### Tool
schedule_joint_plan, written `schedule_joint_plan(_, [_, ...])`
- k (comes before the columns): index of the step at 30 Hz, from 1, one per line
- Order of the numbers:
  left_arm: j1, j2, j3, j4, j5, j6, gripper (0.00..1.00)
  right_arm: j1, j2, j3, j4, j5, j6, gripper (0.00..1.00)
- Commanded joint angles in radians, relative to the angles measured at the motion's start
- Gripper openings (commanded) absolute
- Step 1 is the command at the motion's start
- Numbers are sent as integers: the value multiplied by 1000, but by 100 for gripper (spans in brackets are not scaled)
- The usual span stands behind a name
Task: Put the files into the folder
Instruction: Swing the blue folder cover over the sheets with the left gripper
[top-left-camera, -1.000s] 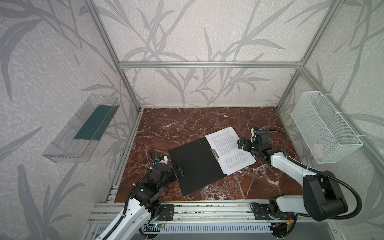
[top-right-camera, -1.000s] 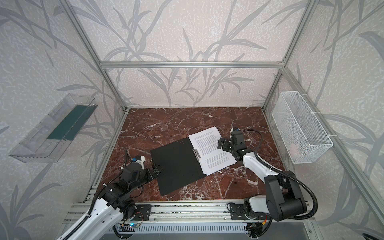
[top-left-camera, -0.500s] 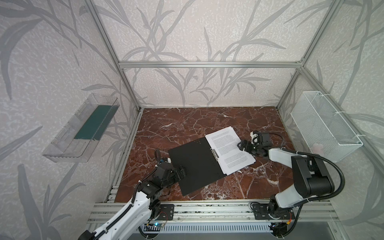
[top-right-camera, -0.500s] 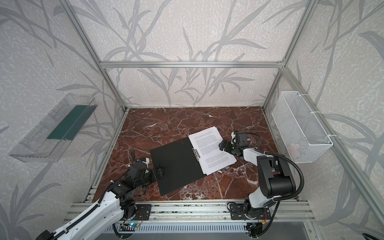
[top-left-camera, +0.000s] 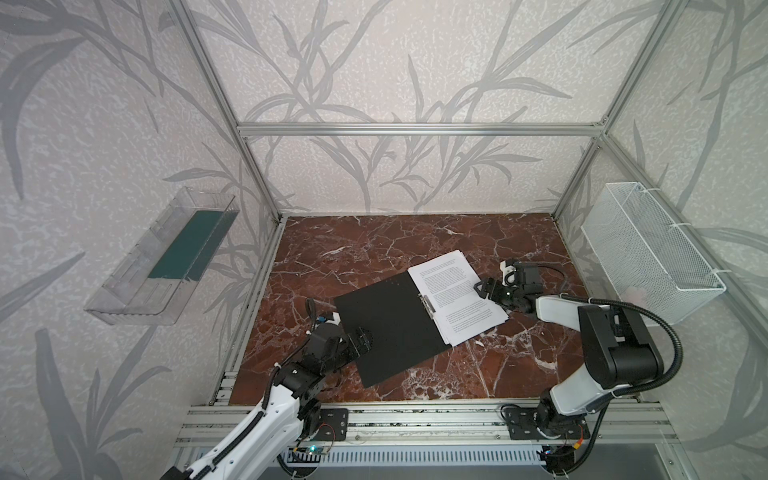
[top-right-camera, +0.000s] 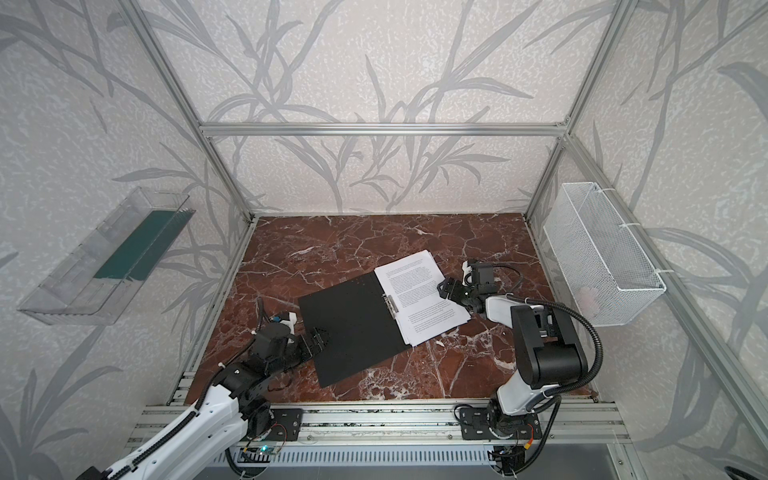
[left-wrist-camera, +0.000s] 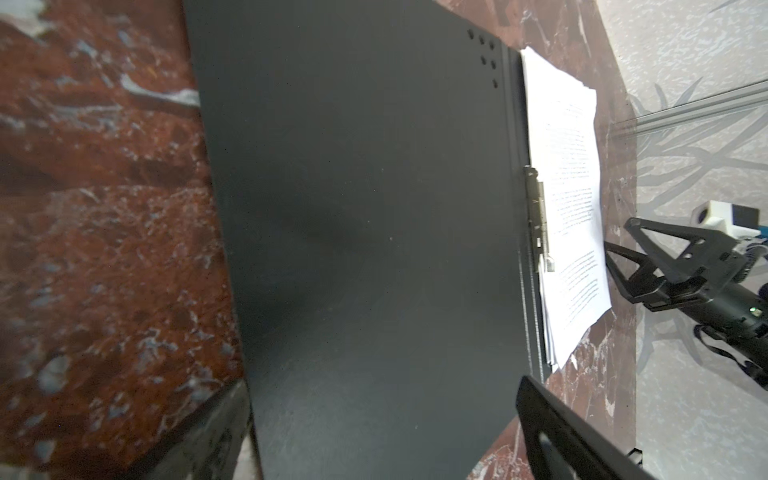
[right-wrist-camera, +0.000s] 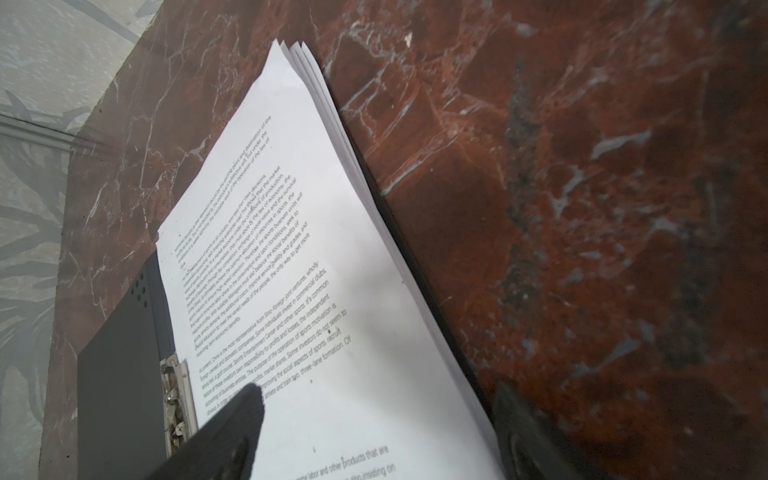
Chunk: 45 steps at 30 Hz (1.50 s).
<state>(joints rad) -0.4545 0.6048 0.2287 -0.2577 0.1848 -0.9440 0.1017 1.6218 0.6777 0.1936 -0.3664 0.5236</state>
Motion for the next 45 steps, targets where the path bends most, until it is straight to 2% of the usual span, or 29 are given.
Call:
schedule_joint_plan(1, [-9, -19, 165, 57, 140, 22, 99, 60, 1, -29, -81, -118, 31, 86])
schedule_joint_plan(6, [-14, 65, 269, 114, 211, 14, 99, 81, -10, -47, -35, -132, 76, 86])
schedule_joint_plan(9, [-50, 154, 339, 185, 227, 8, 99, 109, -30, -39, -41, -122, 87, 88])
schedule_joint_plan(13, [-186, 341, 526, 213, 162, 93, 99, 121, -25, -11, -13, -131, 163, 93])
schedule_joint_plan(14, [-216, 405, 576, 232, 158, 106, 99, 121, -25, -5, -4, -132, 178, 99])
schedule_joint_plan(16, [-258, 534, 657, 289, 161, 121, 99, 99, -46, 8, -3, -130, 206, 99])
schedule_joint_plan(20, [-333, 814, 795, 373, 147, 146, 99, -36, -189, -4, -48, -123, 254, 99])
schedule_joint_plan(22, [-379, 935, 862, 403, 142, 164, 99, -86, -298, -3, -131, -77, 225, 99])
schedule_joint_plan(24, [-411, 1056, 927, 449, 158, 162, 99, -103, -411, -5, -215, 18, 187, 99])
schedule_joint_plan(28, [-418, 1196, 1010, 507, 229, 126, 99, -165, -554, -35, -271, 34, 136, 99])
schedule_joint_plan(31, [-408, 1141, 995, 467, 224, 170, 99, -195, -622, -50, -298, 9, 119, 99])
schedule_joint_plan(34, [-368, 965, 882, 427, 173, 235, 99, -195, -661, -58, -317, 29, 97, 99])
schedule_joint_plan(36, [-321, 819, 771, 381, 97, 281, 99, -195, -660, -61, -322, 68, 61, 99])
schedule_joint_plan(40, [-179, 522, 550, 210, -212, 356, 99, -199, -616, -56, -344, 187, -4, 99])
schedule_joint_plan(43, [-48, 367, 426, 131, -397, 425, 99, -199, -595, -112, -188, 177, -127, 99])
schedule_joint_plan(45, [-6, 302, 351, 165, -576, 495, 99, -200, -616, -177, -86, 217, -157, 99])
